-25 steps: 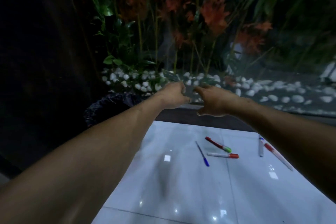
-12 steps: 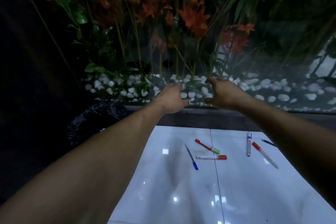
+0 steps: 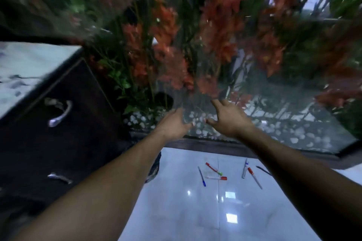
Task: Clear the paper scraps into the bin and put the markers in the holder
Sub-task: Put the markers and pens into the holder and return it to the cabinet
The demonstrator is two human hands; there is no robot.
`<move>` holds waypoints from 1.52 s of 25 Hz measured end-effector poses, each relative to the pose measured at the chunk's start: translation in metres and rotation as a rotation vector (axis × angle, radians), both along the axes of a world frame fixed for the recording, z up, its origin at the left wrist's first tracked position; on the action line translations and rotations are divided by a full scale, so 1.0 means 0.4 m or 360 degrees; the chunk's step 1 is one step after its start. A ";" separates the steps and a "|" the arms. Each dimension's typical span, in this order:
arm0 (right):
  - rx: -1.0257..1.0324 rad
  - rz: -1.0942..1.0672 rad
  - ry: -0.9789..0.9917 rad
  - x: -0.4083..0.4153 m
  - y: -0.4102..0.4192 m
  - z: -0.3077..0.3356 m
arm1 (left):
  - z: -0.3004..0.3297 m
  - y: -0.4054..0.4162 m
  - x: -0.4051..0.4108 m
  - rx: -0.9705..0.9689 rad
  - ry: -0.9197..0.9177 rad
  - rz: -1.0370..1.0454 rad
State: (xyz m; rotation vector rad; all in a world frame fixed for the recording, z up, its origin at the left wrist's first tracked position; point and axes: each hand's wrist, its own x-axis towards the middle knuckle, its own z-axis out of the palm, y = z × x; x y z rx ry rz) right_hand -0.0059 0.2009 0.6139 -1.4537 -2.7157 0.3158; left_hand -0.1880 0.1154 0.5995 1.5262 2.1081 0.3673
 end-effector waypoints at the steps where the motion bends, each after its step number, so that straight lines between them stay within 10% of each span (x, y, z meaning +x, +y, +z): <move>1: -0.0001 0.0029 -0.0014 -0.003 -0.013 0.103 | 0.096 -0.027 -0.001 0.0003 -0.0019 0.0029; 9: -0.0125 0.0217 0.0283 -0.068 -0.165 0.779 | 0.749 -0.313 -0.056 0.0072 -0.0066 0.0384; 14: -0.0282 0.0551 0.0393 -0.211 -0.292 0.896 | 0.905 -0.532 -0.122 0.0161 -0.0092 0.0809; 38: -0.0885 0.1218 0.0117 -1.074 -0.845 0.674 | 0.734 -1.200 -0.665 0.0220 -0.0365 0.2191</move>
